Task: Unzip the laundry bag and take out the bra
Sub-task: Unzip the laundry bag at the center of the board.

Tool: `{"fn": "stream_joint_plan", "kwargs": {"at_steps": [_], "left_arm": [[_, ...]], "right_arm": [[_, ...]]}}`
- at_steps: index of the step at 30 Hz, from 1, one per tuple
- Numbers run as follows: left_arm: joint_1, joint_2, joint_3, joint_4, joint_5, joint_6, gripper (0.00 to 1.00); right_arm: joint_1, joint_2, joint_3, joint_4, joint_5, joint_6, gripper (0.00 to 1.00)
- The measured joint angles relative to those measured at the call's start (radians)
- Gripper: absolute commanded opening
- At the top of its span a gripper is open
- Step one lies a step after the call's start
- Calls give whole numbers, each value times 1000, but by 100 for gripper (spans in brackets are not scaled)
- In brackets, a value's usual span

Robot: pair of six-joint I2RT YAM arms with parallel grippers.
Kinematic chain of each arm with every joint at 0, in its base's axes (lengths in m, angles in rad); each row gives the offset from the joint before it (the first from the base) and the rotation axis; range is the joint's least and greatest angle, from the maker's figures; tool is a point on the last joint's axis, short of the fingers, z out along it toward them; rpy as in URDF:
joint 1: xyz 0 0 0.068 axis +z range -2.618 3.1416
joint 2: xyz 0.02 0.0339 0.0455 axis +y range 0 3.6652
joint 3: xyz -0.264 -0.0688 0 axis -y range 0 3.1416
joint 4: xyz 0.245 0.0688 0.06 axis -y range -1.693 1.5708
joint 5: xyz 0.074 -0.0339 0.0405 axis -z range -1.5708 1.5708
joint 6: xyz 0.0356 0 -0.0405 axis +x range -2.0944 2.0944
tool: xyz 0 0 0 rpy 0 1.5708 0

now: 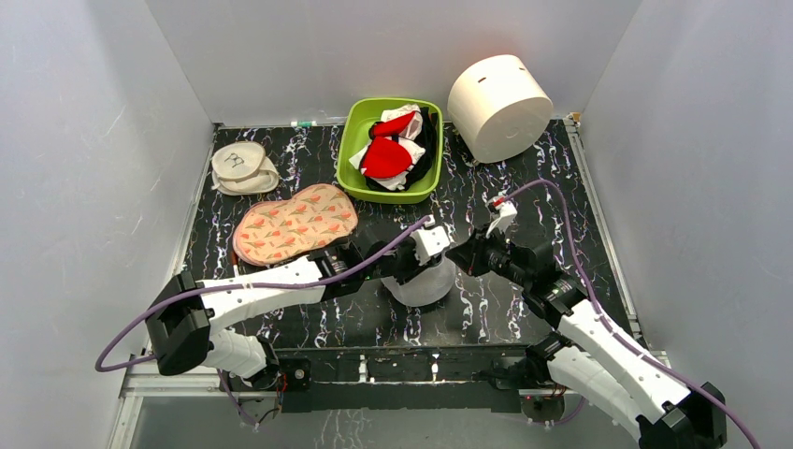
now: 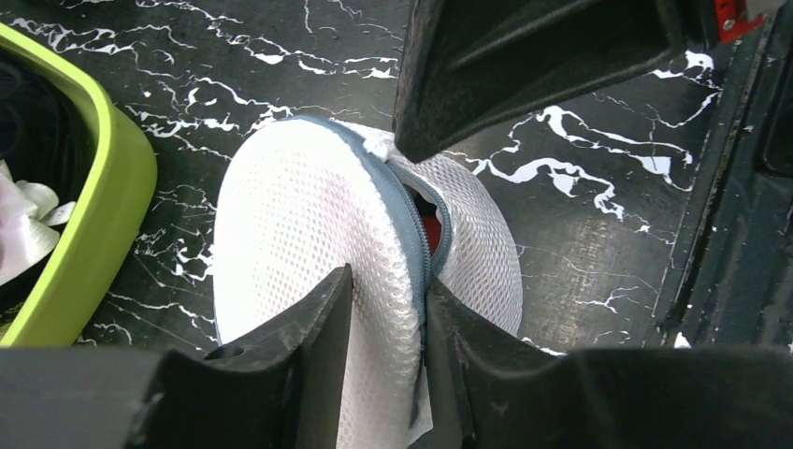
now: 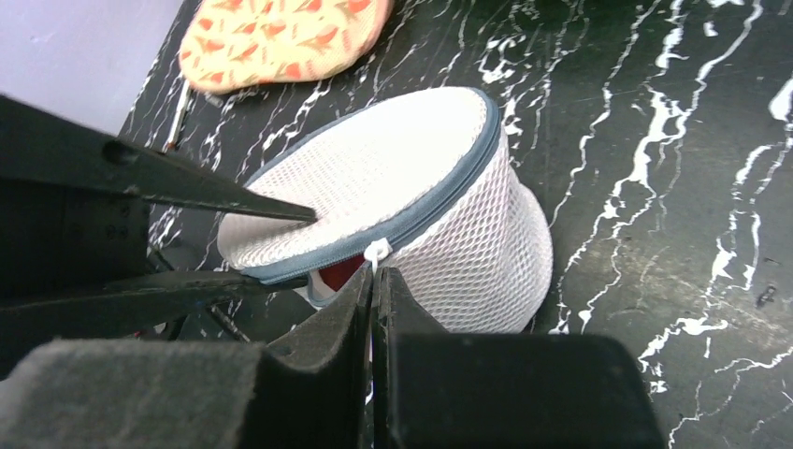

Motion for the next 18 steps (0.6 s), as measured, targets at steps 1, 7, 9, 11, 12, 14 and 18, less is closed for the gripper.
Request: {"fn": "stream_joint_plan", "kwargs": {"at_steps": [1, 7, 9, 11, 12, 14, 18], "left_arm": [[0, 0, 1, 0, -5, 2, 26], [0, -10, 0, 1, -24, 20, 8], [0, -18, 0, 1, -27, 27, 0], [0, -29, -2, 4, -30, 35, 0], [0, -35, -2, 4, -31, 37, 0], [0, -42, -2, 4, -32, 40, 0], [0, -56, -11, 10, -37, 45, 0]], "right_arm": [[0, -1, 0, 0, 16, 4, 0], [0, 37, 0, 1, 100, 21, 0], [4, 53, 0, 2, 128, 25, 0], [4, 60, 0, 2, 160, 31, 0], [4, 61, 0, 5, 178, 35, 0], [5, 67, 2, 8, 219, 43, 0], [5, 93, 14, 0, 298, 71, 0]]}}
